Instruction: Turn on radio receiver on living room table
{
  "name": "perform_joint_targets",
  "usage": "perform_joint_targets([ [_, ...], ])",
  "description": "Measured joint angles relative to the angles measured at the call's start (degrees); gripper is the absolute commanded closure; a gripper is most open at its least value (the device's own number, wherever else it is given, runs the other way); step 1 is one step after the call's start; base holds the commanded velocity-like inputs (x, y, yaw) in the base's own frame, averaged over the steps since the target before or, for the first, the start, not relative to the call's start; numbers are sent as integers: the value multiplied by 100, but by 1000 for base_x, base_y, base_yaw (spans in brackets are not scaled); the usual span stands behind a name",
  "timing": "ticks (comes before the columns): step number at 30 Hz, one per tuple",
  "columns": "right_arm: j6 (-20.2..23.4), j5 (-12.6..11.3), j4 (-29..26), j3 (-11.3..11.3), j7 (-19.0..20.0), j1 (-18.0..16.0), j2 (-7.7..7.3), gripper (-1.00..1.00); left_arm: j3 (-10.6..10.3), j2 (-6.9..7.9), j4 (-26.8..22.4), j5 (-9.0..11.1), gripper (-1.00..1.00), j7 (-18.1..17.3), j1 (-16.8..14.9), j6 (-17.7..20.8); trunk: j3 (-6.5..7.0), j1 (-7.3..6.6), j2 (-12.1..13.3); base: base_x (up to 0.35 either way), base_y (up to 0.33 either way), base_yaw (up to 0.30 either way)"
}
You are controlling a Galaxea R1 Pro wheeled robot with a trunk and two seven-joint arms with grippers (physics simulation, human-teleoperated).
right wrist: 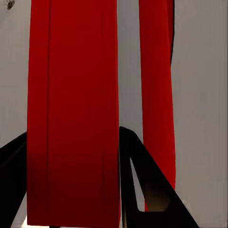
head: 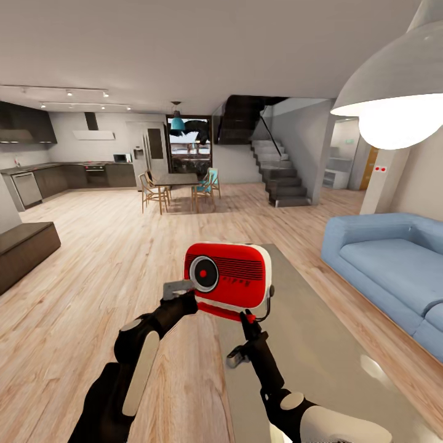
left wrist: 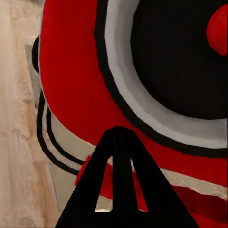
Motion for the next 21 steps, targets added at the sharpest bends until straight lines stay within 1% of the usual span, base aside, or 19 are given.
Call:
perform_joint_targets([
  [4,1,-1,15,-9,0,0,0,100,0,0,-5,232,100,1,-120,10,0,0,0,0,0,0],
  [8,2,-4,22,-2,1,0,0,100,-1,0,-6,306,100,1,-156,13,0,0,0,0,0,0],
  [14,1,-1,27,4,1,0,0,100,-1,0,-7,332,100,-12,-228,13,0,0,0,0,0,0],
  [16,1,1,27,0,1,0,0,100,-1,0,-7,331,100,-109,-264,14,0,0,0,0,0,0],
  [19,1,3,27,-7,1,0,0,100,-1,0,-7,323,100,-396,-306,32,0,0,0,0,0,0],
  [21,3,0,28,-20,1,0,-1,100,0,0,-5,332,100,-539,-344,170,0,0,0,0,0,0],
])
